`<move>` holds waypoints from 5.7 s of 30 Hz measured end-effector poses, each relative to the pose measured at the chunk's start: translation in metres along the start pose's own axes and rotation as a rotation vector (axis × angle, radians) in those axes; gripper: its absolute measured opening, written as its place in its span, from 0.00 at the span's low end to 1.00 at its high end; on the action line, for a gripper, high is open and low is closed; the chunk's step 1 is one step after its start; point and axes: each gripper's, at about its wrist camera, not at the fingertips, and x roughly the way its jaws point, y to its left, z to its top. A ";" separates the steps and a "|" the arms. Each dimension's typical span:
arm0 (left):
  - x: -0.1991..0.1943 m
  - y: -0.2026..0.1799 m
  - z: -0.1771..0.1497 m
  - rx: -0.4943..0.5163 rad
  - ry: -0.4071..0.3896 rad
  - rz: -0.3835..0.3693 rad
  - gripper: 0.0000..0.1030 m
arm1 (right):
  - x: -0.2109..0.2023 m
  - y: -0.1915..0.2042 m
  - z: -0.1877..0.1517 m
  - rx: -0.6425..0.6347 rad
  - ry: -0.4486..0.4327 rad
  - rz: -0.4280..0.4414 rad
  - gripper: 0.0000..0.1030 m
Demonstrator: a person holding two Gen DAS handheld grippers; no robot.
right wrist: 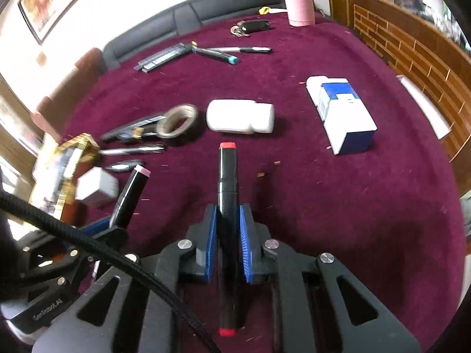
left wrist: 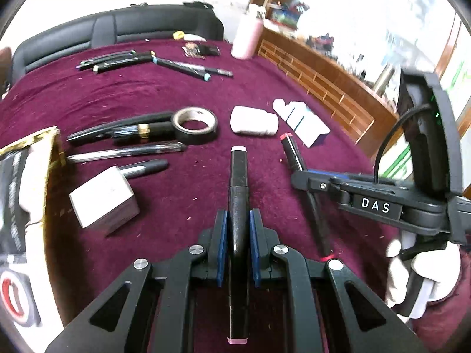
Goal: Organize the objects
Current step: 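Carry both black markers over the white box and lower them inside, then open both grippers to release the markers in the white box, then withdraw both grippers from the box back over the table, then grasp the white pill bottle with the right gripper, then grasp the small white barcode box with the left gripper while the right holds the bottle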
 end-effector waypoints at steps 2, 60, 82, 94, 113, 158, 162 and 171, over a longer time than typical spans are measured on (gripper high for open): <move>-0.018 0.006 -0.006 -0.032 -0.040 -0.012 0.11 | -0.007 0.012 -0.003 -0.004 -0.025 0.046 0.12; -0.158 0.189 -0.098 -0.419 -0.249 0.269 0.58 | 0.071 0.253 -0.036 -0.288 0.052 0.162 0.28; -0.175 0.090 -0.076 -0.216 -0.320 0.337 0.75 | -0.007 0.199 -0.052 -0.373 -0.248 -0.150 0.55; -0.120 0.016 -0.050 -0.067 -0.211 0.280 0.75 | -0.027 0.121 -0.041 -0.279 -0.273 -0.263 0.55; -0.006 -0.001 -0.045 -0.097 0.051 0.215 0.75 | -0.012 0.031 -0.002 -0.169 -0.192 -0.279 0.56; -0.021 0.032 -0.027 -0.119 -0.005 0.084 0.95 | 0.083 0.000 0.077 0.057 0.034 -0.051 0.33; -0.028 0.038 0.006 -0.047 -0.016 0.203 0.95 | 0.076 -0.014 0.064 0.080 0.012 0.010 0.33; 0.035 0.048 0.038 0.181 0.218 0.339 0.95 | 0.075 -0.023 0.061 0.097 -0.015 0.093 0.33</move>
